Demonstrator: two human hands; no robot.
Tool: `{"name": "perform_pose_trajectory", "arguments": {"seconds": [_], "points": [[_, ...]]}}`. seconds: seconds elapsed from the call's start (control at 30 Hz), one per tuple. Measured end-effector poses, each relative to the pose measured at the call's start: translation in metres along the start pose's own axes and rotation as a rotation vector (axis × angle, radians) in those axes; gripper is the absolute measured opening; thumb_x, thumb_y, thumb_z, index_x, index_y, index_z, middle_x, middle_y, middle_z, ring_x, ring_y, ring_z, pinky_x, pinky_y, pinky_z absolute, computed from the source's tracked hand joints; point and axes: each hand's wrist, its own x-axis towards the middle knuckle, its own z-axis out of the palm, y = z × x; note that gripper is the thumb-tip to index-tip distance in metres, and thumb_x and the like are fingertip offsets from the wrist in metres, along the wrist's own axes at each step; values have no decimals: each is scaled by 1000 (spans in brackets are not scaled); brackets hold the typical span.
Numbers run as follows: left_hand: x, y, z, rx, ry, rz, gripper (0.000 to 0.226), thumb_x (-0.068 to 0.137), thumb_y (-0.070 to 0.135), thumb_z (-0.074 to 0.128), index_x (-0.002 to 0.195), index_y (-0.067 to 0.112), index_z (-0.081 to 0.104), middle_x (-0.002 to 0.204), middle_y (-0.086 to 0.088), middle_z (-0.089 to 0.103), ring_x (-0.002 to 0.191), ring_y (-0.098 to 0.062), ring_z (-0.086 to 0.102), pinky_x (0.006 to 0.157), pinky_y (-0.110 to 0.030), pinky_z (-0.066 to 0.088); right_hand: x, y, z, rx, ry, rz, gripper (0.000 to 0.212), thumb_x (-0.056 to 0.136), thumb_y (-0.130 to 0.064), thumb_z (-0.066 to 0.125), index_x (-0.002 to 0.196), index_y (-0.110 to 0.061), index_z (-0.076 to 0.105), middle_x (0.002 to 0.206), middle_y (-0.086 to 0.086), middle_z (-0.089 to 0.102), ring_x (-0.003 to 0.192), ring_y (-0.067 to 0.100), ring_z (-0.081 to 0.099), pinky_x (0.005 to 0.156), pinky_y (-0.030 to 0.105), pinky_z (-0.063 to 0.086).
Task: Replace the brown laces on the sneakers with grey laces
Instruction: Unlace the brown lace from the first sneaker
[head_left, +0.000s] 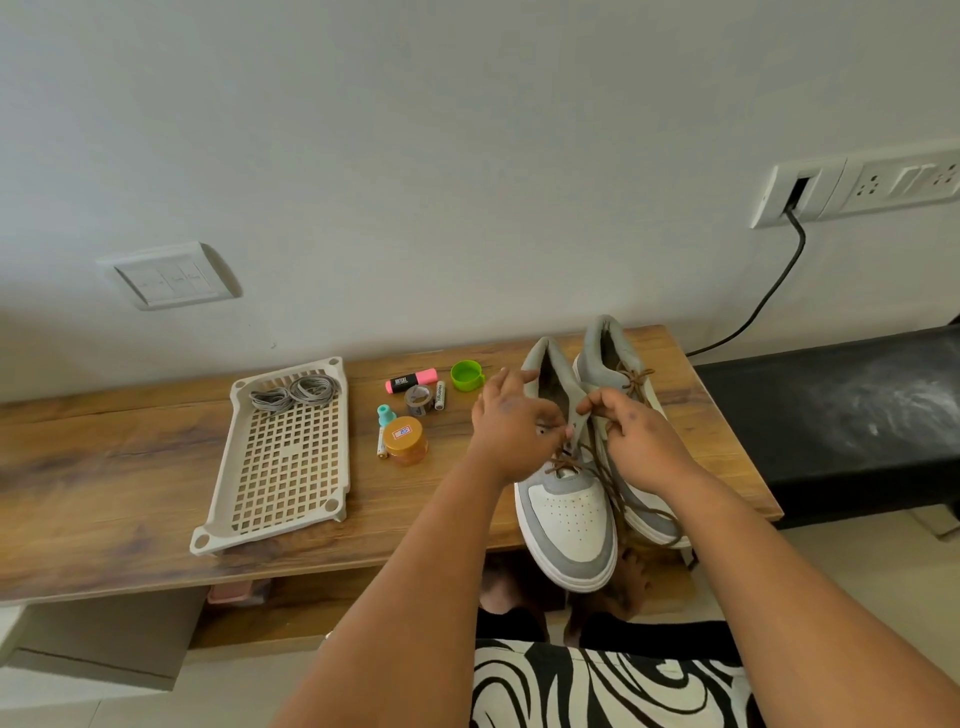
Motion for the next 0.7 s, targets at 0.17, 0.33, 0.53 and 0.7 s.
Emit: {"name": "perform_pose_trajectory", "arguments": {"seconds": [0.17,0.33,0.53,0.7], "points": [[-10,-3,-31,-902,54,-163,18,89,20,66,90,4,72,119,1,63,108,-12,56,96,-33,40,0,1,-1,31,-8,19,50,89,13,39,115,-26,59,126,-3,61,118,12,56,88,18,40],[-12,-22,-36,-10,-63,-260,27,83,41,62,72,16,66,87,-6,65,93,-17,56,92,-44,46,1,-1,1,21,-14,7,45,93,9,38,114,-25,59,129,-1,60,120,15,55,90,21,40],[-7,-2,-22,212,-16,-55,46,78,70,62,102,31,64,114,3,49,122,-22,36,100,-46,39,-3,-6,-1,17,-15,10,43,95,7,39,117,-24,58,129,-1,60,123,14,54,91,20,39],[-2,-1,-7,149,-174,-70,21,91,47,62,95,27,64,109,1,47,121,-24,40,99,-42,40,-4,-7,-2,-1,-36,1,42,95,5,41,120,-24,58,129,-2,60,120,15,55,91,22,41]]}}
